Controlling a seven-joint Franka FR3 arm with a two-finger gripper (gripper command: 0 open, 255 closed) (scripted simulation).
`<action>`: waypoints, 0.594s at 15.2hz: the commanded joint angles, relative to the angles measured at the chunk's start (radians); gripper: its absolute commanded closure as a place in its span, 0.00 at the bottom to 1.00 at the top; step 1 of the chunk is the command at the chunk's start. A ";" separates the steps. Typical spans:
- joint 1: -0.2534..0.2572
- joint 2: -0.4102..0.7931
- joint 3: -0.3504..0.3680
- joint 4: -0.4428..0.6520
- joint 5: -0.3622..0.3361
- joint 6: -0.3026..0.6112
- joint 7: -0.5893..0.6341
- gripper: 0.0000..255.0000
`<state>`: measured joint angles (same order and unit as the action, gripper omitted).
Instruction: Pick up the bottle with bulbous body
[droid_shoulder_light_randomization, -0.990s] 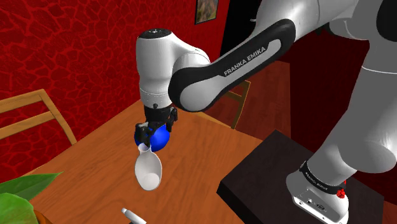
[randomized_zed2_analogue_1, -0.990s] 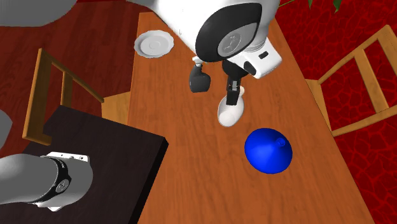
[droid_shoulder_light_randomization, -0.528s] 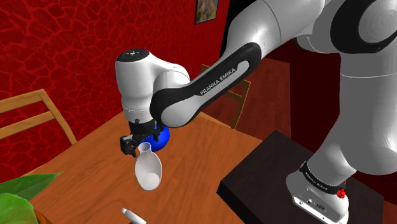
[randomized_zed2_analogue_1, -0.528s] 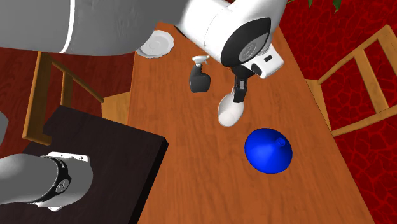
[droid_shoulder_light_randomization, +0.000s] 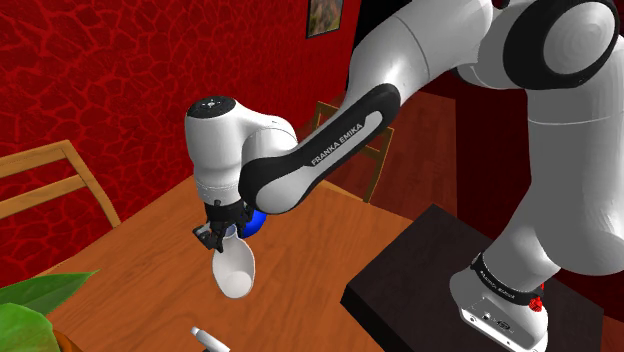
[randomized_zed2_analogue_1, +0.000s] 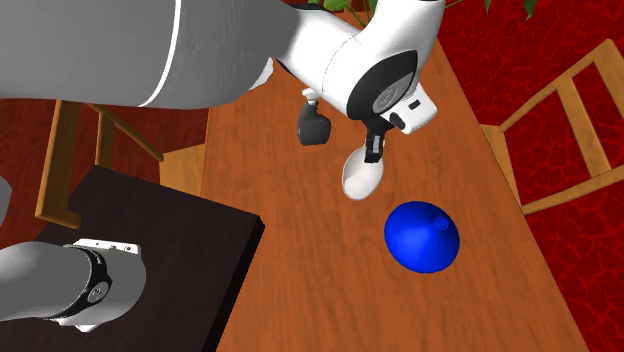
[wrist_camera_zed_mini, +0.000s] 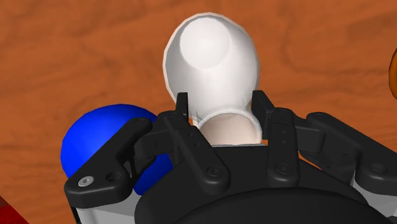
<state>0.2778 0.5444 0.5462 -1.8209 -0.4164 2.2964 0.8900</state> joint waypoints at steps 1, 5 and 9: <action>0.001 0.002 0.000 0.000 -0.001 0.001 0.001 1.00; 0.001 0.004 -0.001 0.002 -0.001 0.000 0.000 1.00; -0.002 -0.006 0.004 0.002 0.006 -0.008 -0.004 1.00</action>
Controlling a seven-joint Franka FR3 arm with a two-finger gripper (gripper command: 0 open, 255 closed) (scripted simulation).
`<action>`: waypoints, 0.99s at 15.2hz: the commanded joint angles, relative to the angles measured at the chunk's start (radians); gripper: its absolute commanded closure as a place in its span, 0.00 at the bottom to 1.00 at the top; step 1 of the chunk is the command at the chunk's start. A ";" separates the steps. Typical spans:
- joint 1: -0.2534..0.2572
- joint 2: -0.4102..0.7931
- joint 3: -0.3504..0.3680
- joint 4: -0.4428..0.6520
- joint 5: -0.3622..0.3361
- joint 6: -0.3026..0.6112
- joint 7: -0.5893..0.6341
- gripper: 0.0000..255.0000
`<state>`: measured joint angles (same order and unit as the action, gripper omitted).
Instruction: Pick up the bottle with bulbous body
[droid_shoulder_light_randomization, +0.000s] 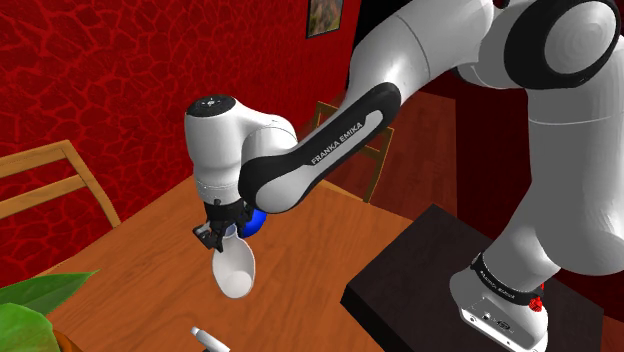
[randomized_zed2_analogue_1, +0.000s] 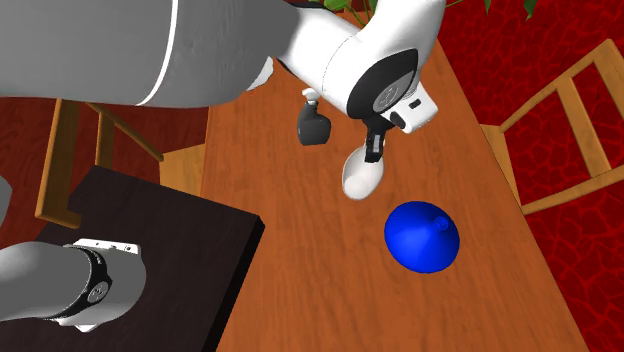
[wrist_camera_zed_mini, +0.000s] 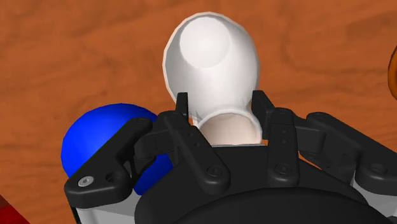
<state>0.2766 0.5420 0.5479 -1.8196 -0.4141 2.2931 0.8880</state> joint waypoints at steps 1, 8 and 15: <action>-0.004 -0.012 0.007 0.002 0.009 -0.014 -0.006 1.00; -0.022 -0.066 0.033 0.022 0.050 -0.081 -0.033 1.00; -0.034 -0.109 0.052 0.048 0.083 -0.143 -0.055 1.00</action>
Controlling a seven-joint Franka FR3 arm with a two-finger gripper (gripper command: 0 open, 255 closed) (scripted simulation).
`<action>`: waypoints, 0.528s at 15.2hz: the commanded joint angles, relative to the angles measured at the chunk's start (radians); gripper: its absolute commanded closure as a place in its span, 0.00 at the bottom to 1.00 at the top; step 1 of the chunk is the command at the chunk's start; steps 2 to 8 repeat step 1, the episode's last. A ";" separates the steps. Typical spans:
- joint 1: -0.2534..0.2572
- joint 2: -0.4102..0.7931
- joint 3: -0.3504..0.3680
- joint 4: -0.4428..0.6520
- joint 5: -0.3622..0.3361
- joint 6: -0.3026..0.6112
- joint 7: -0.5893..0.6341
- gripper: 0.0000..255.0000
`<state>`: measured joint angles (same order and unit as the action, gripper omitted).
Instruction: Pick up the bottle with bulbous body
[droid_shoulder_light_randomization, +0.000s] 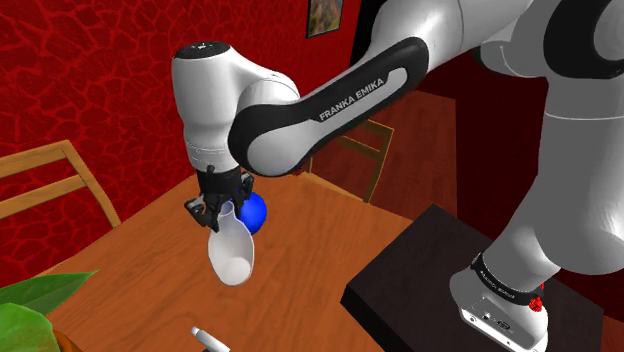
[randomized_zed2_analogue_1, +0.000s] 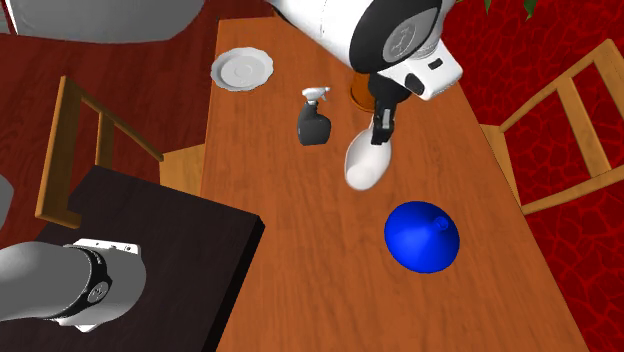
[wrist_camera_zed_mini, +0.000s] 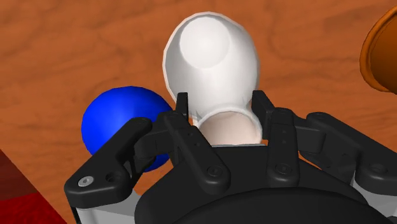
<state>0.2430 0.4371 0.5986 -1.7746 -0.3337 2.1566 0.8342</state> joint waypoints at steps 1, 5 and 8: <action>-0.001 -0.004 0.002 0.003 0.003 -0.006 -0.002 1.00; -0.001 -0.004 0.002 0.003 0.003 -0.006 -0.002 1.00; -0.001 -0.004 0.002 0.003 0.003 -0.006 -0.002 1.00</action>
